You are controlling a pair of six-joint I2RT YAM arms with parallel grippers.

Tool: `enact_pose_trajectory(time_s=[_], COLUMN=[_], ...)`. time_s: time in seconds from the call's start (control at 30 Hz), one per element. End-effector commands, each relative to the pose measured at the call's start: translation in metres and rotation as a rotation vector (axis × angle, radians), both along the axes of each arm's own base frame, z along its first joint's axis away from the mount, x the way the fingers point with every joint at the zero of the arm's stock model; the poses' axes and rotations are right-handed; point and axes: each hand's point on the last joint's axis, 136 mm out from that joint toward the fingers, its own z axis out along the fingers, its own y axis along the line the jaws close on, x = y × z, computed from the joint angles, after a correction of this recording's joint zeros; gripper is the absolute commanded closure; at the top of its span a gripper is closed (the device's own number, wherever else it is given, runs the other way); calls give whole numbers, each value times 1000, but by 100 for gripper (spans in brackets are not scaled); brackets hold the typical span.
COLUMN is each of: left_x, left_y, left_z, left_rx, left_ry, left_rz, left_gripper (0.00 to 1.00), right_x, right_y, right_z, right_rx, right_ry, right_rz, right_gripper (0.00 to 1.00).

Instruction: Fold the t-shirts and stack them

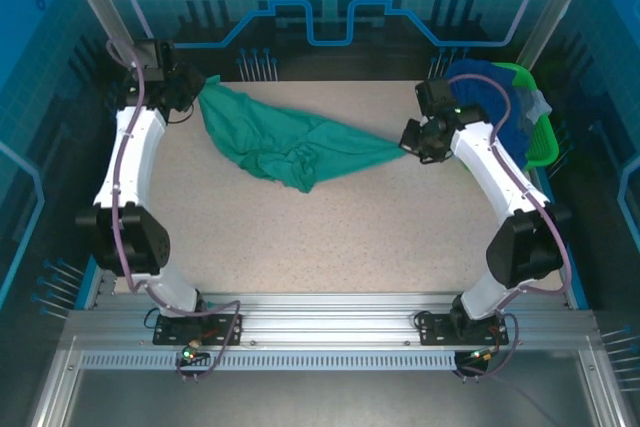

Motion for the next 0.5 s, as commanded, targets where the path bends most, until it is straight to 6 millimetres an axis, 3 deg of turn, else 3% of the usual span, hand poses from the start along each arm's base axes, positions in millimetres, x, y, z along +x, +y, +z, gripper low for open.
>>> enact_pose_trajectory(time_s=[0.0,0.07,0.17,0.33,0.4,0.47], left_x=[9,-4,-48,-129,-140,-132], left_y=[-14,-34,-76,-148,-162,-170], left_z=[-65,-67,-81,-149,-167,-174], left_rx=[-2,37,46,-116,-188,-230], left_ry=[168,188,274,436,470,450], left_rz=[-80,-102,-142,-232,-224,-209], left_gripper=[52,48,50,49,46,41], right_x=[-3,-9,-18,-23,-22,-21], right_y=[10,8,1,-3,-3,-2], right_z=[-39,-56,-71,-80,-80,-80], right_rx=[36,21,-6,-17,-17,-15], right_ry=[89,143,179,191,187,184], right_rz=[73,75,53,42,46,51], right_gripper=[100,100,100,100,100,100])
